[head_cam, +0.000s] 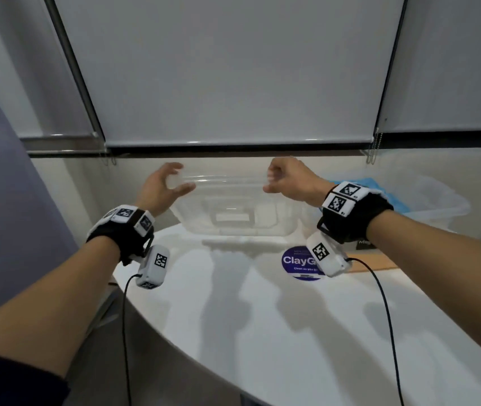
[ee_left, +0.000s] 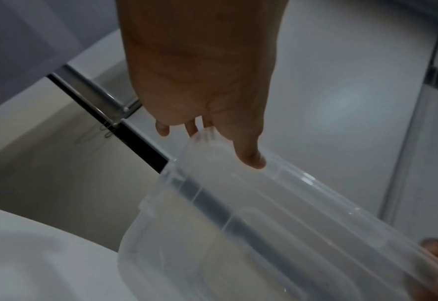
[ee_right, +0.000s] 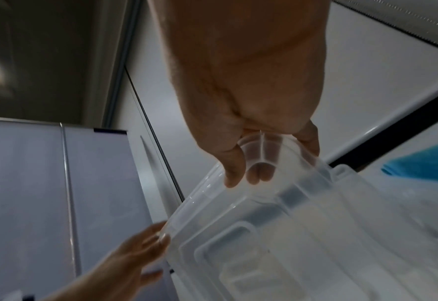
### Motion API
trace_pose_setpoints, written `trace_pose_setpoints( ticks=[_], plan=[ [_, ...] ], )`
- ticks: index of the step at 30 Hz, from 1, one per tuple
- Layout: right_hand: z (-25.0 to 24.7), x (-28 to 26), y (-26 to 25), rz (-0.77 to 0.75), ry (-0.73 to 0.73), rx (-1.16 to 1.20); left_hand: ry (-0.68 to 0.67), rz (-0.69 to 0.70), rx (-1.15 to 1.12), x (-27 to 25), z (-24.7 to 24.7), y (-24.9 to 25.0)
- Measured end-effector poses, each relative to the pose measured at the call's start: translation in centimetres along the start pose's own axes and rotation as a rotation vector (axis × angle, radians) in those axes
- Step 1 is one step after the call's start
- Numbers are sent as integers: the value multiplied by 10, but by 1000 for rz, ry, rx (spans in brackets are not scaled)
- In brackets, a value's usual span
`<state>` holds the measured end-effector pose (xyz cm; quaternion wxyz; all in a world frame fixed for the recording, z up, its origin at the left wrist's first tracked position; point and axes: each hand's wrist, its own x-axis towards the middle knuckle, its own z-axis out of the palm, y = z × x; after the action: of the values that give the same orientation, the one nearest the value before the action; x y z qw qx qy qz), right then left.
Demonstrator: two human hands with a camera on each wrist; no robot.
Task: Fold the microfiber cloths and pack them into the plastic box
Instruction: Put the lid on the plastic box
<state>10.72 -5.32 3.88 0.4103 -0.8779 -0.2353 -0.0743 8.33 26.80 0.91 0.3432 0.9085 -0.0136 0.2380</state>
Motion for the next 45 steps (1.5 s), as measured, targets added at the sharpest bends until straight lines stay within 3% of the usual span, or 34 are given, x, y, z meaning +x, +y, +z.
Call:
trace_pose_setpoints(
  ticks=[3,8,12,17,20,25,28,31,37,41,45],
  plan=[
    [-32,-5,-16,31,-12,164,104,-94,-132,1,-18,-4],
    [-94,-24,-35,91,-47,257,84,-164,-383,-4,-22,-5],
    [-149,-41,-23,108,-3,398,15,-171,-610,-15,-1,35],
    [-204,-70,19,210,267,508,-75,-206,-810,-15,48,111],
    [-220,-90,56,316,213,442,-128,-290,-863,-18,87,154],
    [-243,-97,113,424,355,375,-251,-357,-838,-23,144,197],
    [-251,-95,143,560,371,295,-333,-378,-710,-29,165,204],
    [-254,-93,176,654,376,208,-337,-395,-563,-31,180,199],
    [-237,-99,204,698,374,105,-303,-418,-350,-44,199,203],
    [-234,-95,231,745,360,-14,-301,-442,-371,-50,212,211],
    [-232,-106,221,772,328,68,-296,-463,-419,-52,222,213]
  ],
)
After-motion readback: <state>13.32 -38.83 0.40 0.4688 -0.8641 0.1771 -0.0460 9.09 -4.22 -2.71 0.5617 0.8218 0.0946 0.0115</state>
